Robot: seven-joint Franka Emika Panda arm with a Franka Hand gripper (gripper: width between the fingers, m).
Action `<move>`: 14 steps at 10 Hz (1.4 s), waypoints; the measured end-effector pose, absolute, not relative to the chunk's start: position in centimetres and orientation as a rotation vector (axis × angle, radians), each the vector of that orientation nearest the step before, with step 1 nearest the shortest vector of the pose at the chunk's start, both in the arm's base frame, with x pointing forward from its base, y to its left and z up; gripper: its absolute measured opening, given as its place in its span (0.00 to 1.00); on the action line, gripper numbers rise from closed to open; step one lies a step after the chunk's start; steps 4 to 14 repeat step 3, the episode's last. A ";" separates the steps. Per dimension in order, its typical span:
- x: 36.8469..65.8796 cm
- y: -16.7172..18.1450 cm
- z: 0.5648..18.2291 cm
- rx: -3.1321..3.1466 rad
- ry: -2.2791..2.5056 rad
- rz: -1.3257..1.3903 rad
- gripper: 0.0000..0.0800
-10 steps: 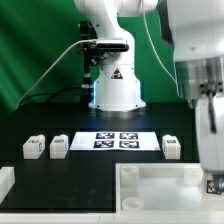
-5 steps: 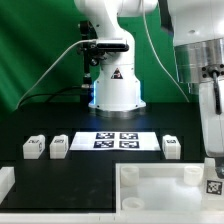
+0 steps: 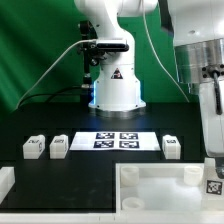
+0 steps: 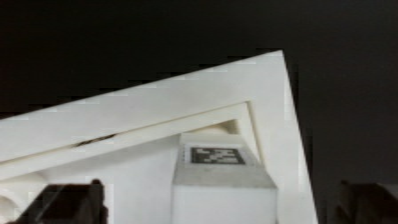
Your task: Assemble one leg
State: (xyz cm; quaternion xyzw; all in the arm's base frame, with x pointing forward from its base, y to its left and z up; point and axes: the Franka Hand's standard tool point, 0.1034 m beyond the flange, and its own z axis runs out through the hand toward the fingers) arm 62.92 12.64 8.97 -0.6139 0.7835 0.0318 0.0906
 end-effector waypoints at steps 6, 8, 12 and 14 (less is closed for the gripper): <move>62.9 12.6 9.0 -1.826 2.328 0.095 0.81; 62.9 12.6 9.0 -1.826 2.328 0.095 0.81; 62.9 12.6 9.0 -1.826 2.328 0.095 0.81; 62.9 12.6 9.0 -1.826 2.328 0.095 0.81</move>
Offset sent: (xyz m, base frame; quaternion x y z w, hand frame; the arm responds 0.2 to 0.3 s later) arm 0.0000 0.0000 0.0000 0.0000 0.0000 0.0000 1.0000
